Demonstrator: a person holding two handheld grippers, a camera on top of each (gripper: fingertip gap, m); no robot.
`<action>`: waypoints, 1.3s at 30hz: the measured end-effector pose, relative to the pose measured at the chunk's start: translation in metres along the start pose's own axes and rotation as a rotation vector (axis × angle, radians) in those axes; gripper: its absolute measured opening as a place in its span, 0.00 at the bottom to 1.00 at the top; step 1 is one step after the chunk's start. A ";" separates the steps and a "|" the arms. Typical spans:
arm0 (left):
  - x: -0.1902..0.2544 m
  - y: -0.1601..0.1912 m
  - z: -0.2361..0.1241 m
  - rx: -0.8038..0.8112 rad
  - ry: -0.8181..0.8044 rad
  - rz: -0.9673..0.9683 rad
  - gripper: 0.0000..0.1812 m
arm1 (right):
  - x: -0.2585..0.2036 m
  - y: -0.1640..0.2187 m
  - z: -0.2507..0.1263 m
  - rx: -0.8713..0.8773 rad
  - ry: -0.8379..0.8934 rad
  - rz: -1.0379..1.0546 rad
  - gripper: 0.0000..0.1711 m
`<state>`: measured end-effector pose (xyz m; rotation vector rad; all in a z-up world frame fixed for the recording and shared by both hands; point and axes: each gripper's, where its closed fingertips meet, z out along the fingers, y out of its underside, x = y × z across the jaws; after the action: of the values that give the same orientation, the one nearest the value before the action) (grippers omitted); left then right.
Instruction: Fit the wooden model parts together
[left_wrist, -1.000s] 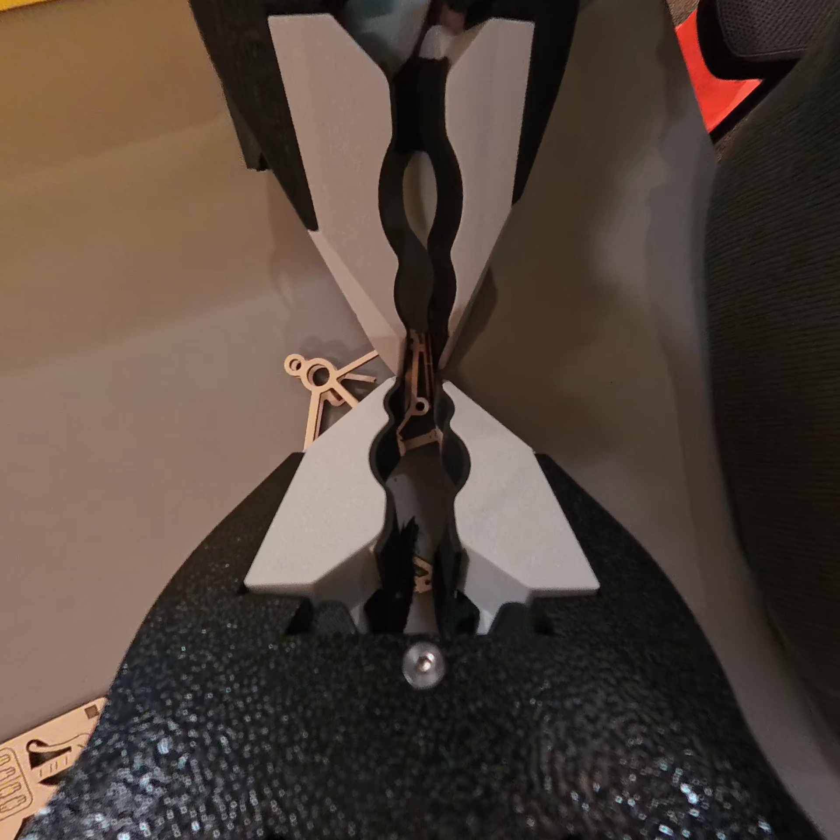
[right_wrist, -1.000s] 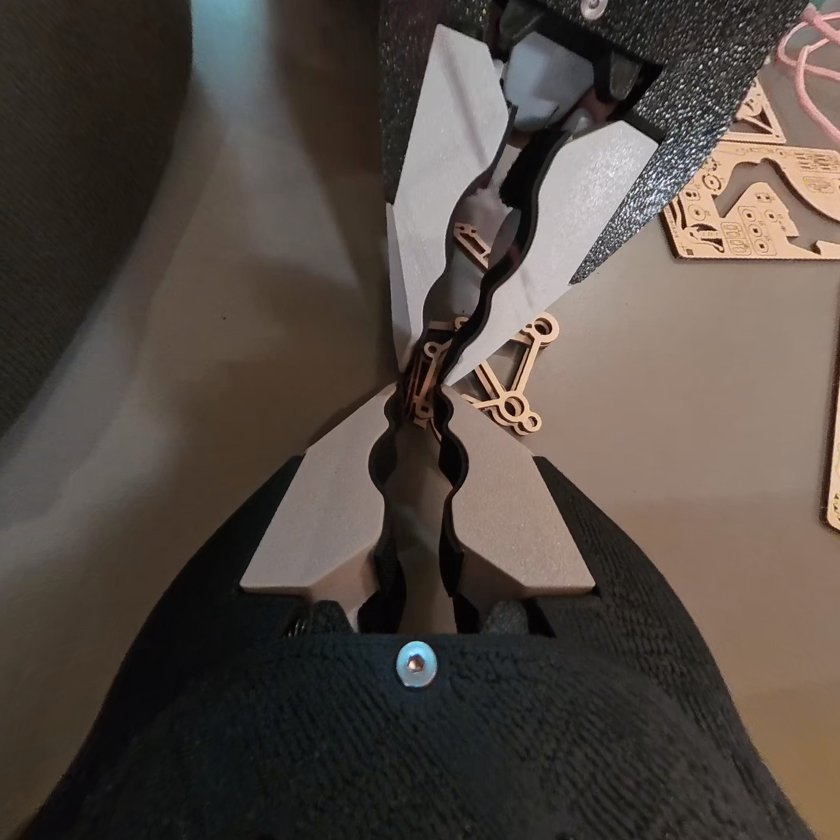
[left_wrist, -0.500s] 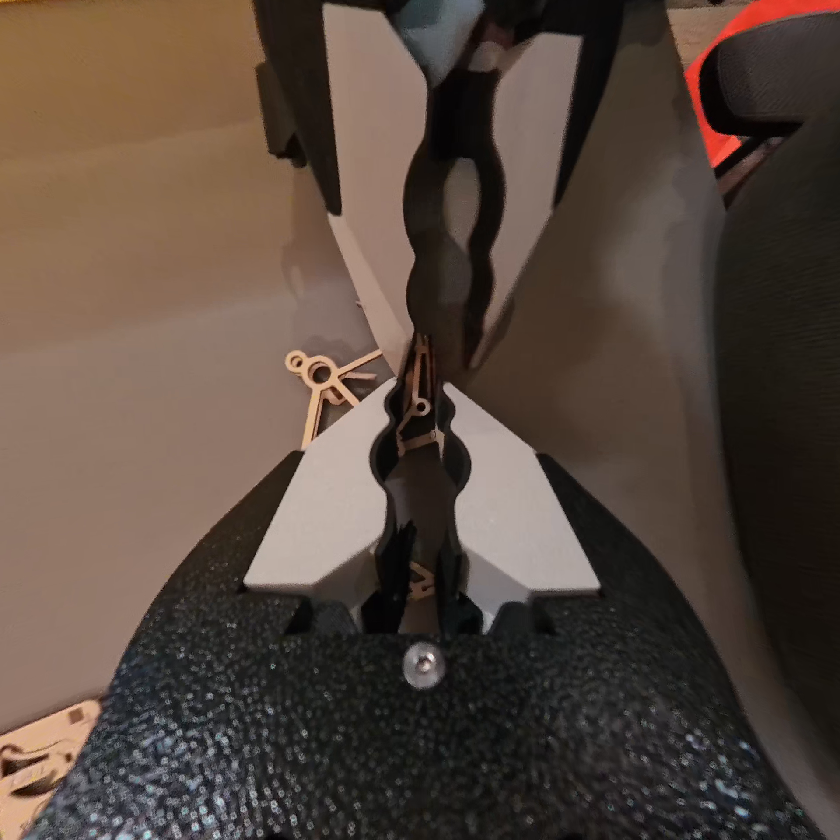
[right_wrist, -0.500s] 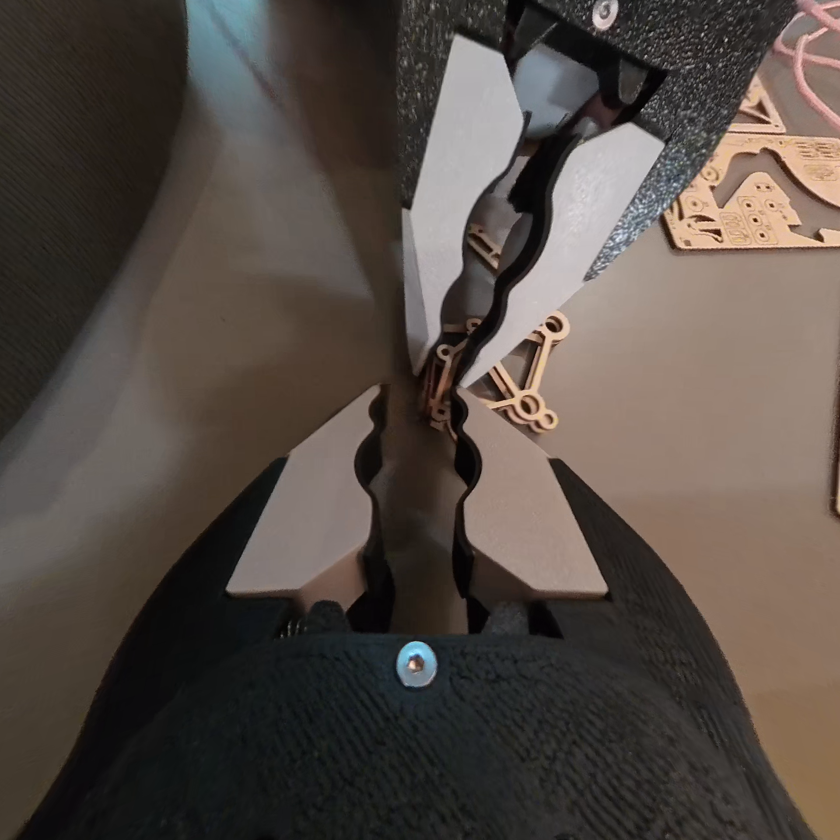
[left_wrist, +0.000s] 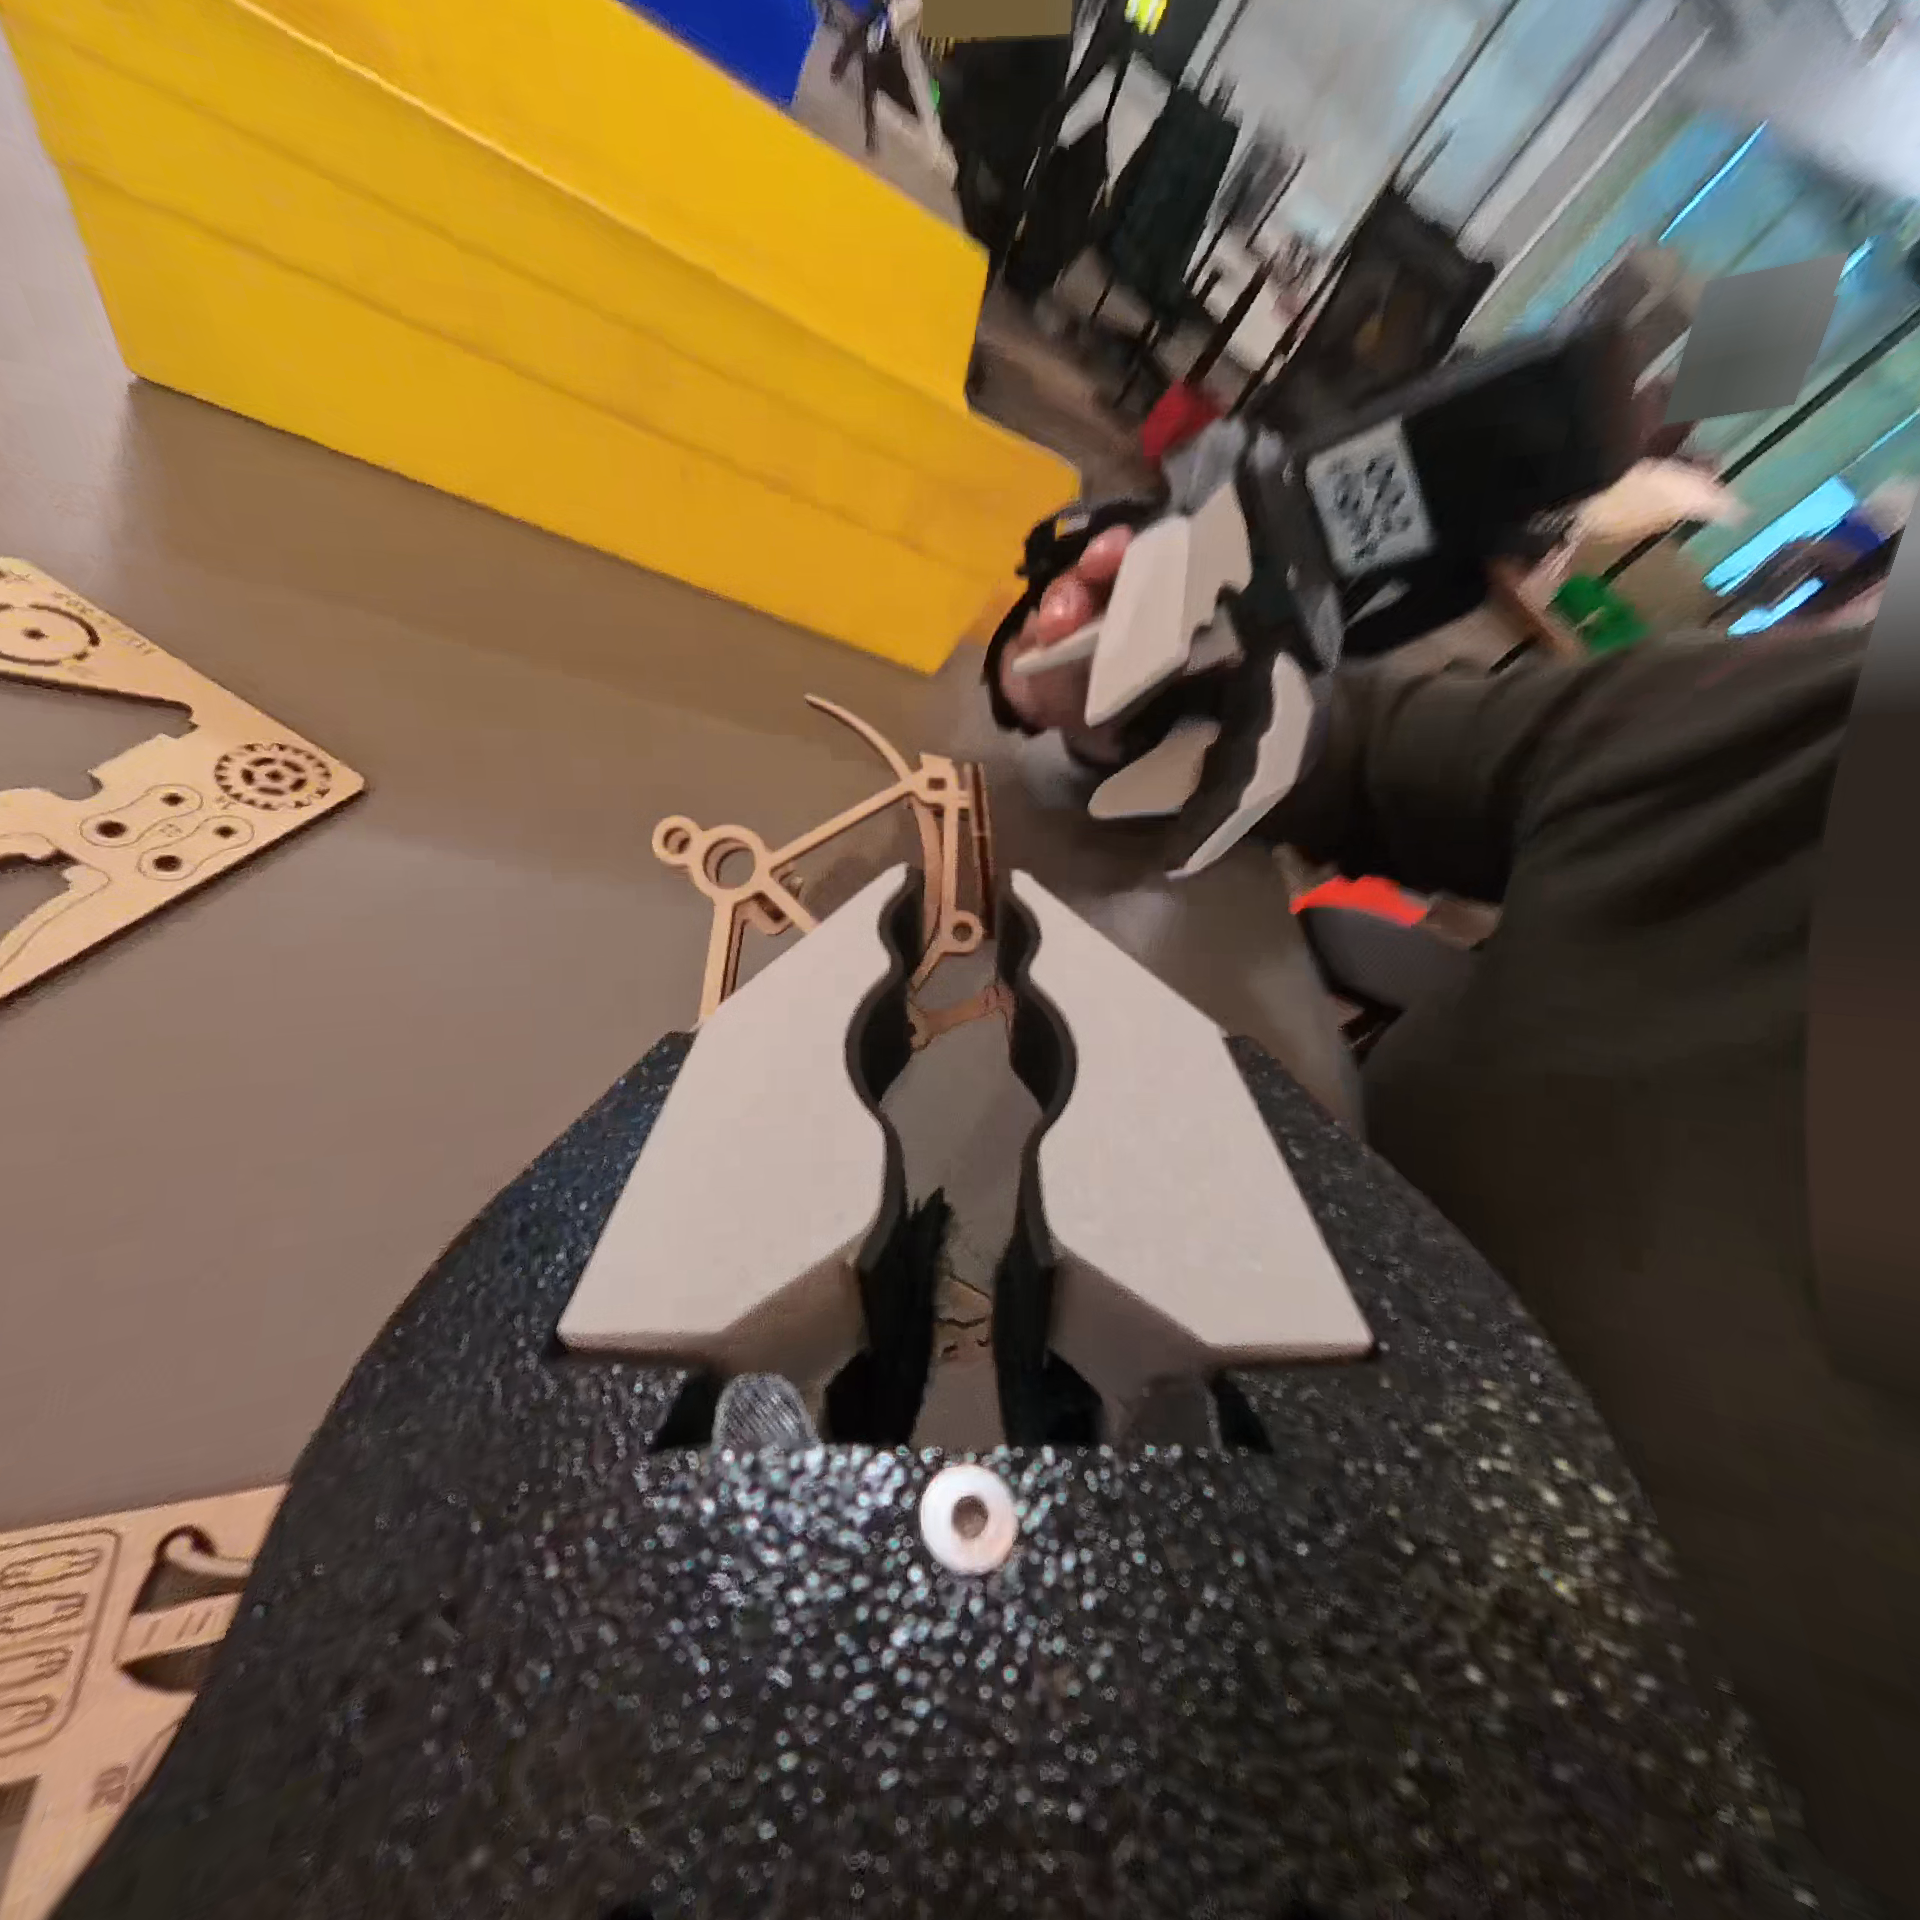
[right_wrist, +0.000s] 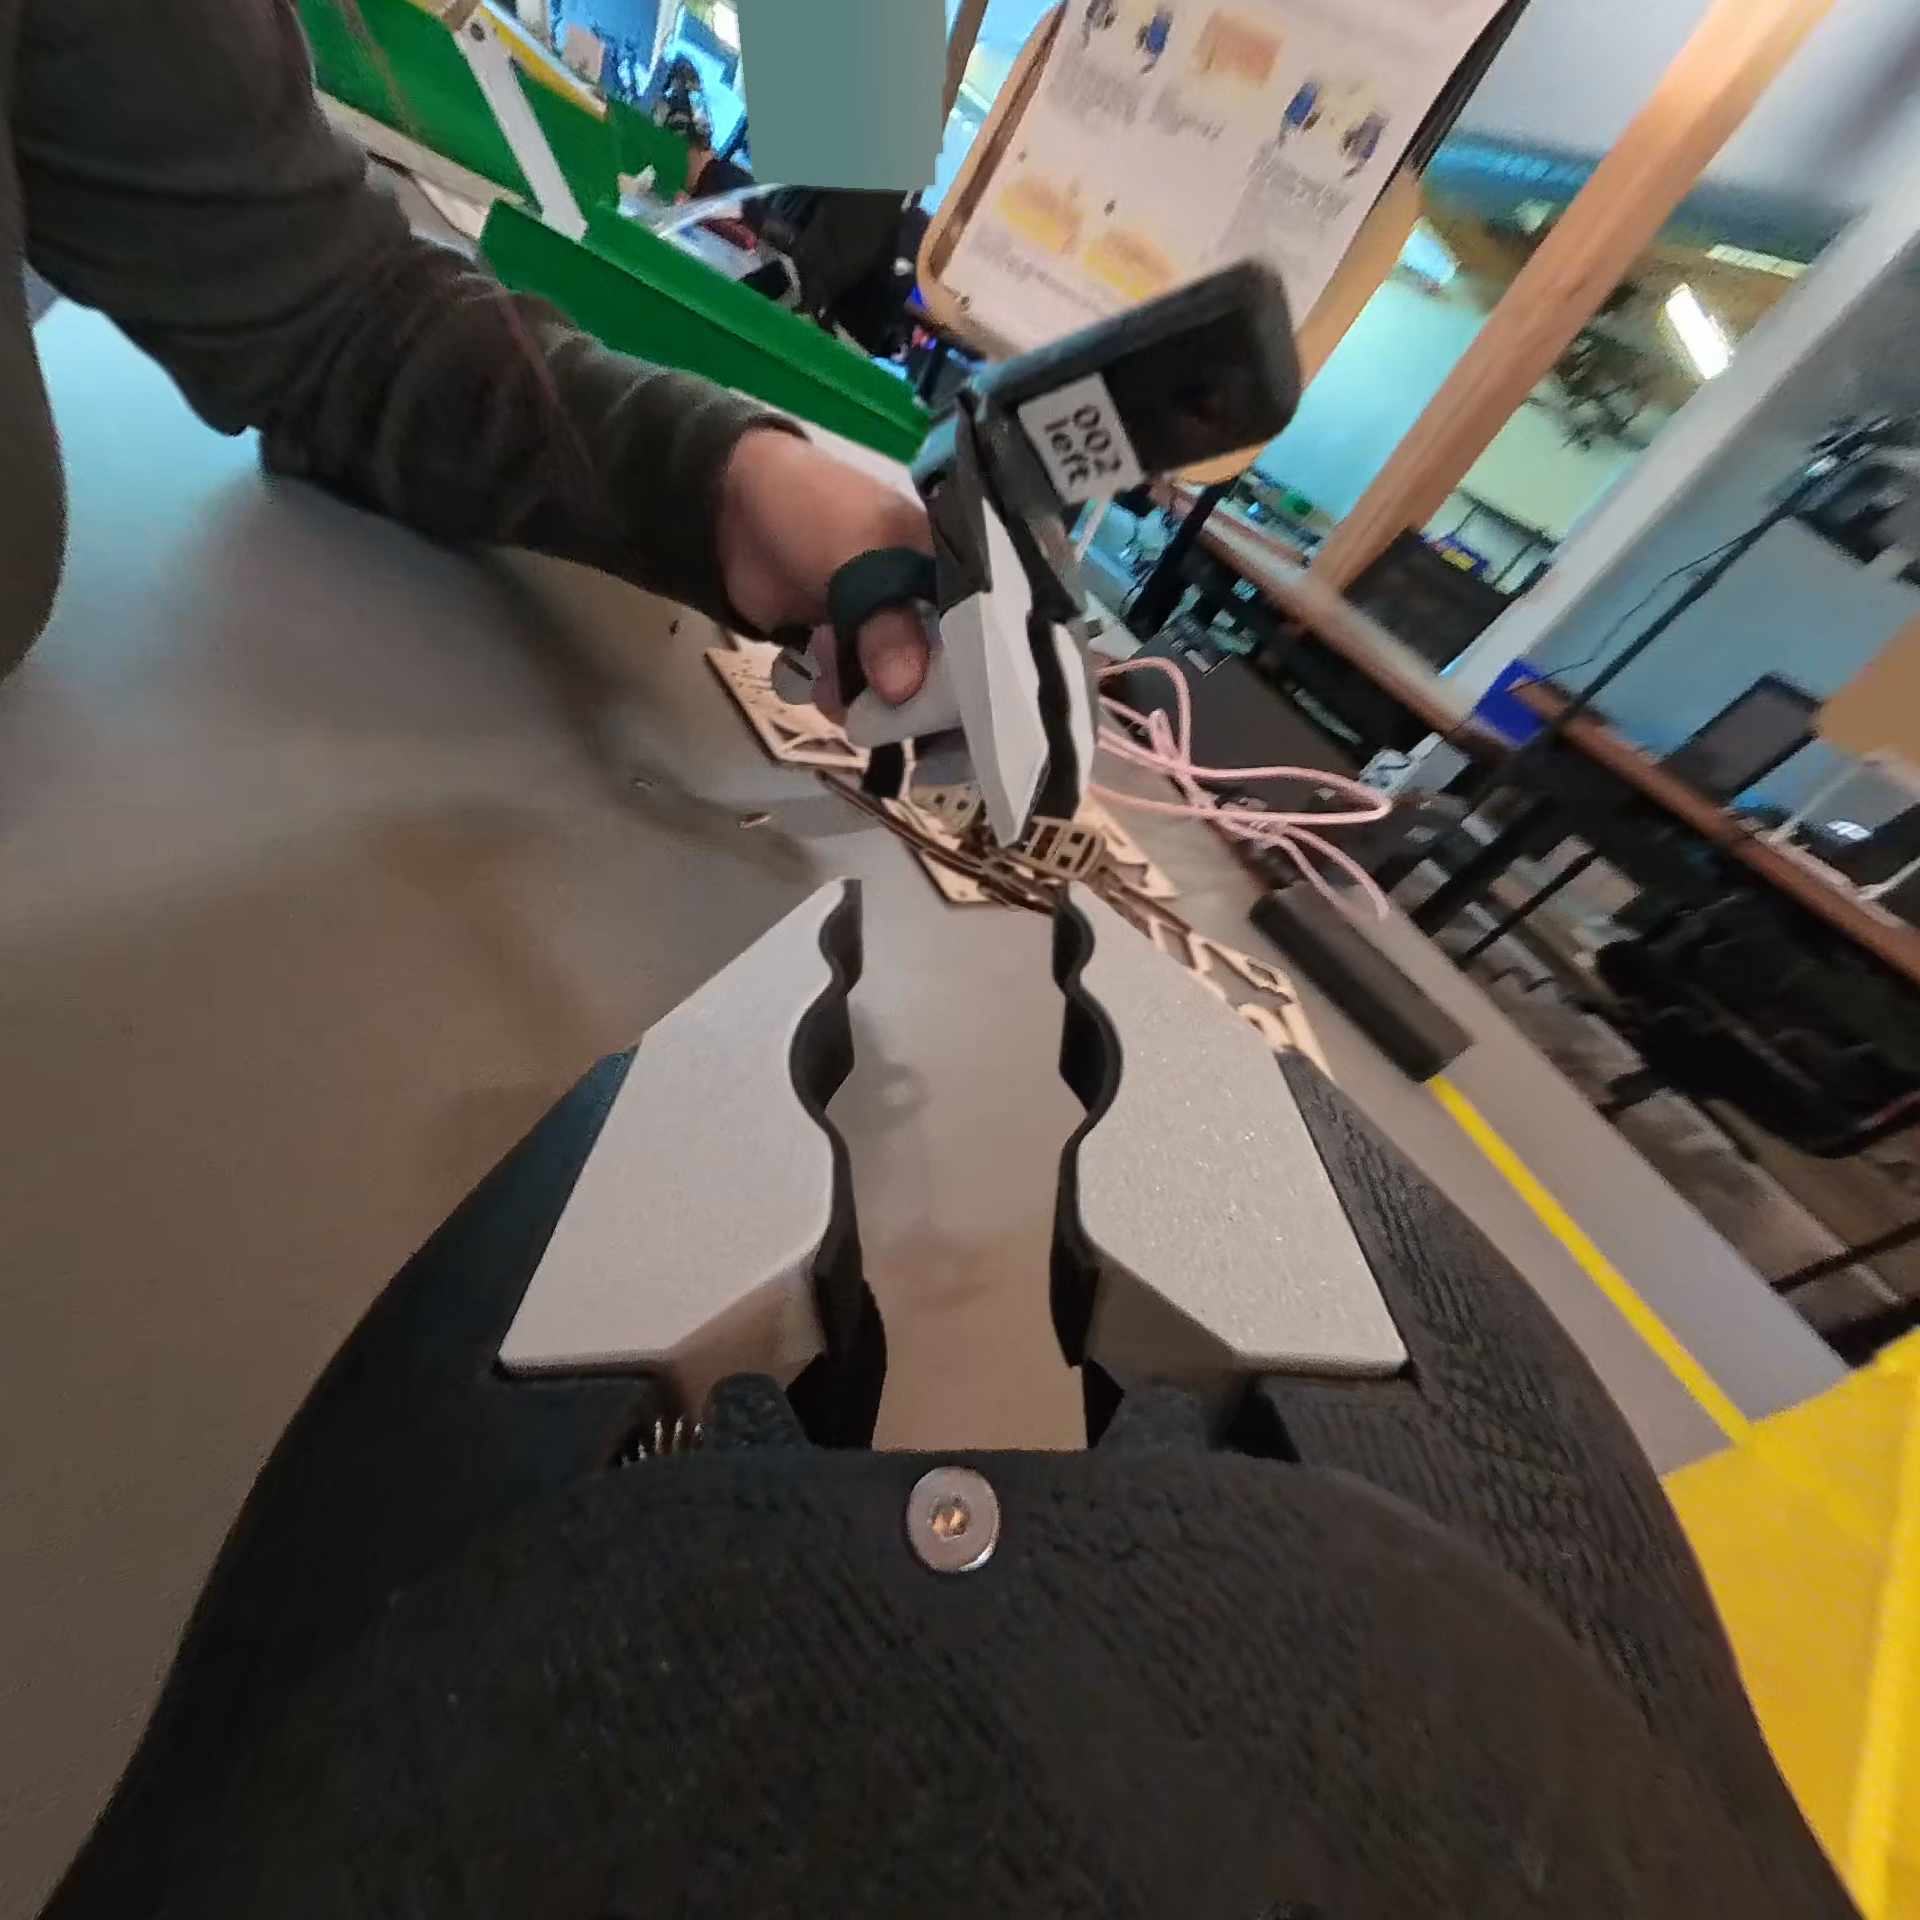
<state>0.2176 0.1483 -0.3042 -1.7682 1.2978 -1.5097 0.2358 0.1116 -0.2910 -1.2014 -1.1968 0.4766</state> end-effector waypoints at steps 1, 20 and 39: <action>0.000 -0.005 -0.003 0.034 0.026 -0.035 0.06 | 0.002 -0.002 -0.001 0.006 0.017 -0.017 0.20; 0.012 -0.039 -0.024 0.253 0.186 -0.203 0.06 | -0.010 0.014 0.008 -0.062 -0.028 -0.027 0.15; 0.006 0.007 0.002 -0.098 -0.093 0.259 0.06 | -0.001 0.003 0.001 -0.028 0.016 -0.016 0.16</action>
<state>0.2170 0.1393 -0.3074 -1.6339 1.5092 -1.2270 0.2354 0.1124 -0.2937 -1.2167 -1.2017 0.4390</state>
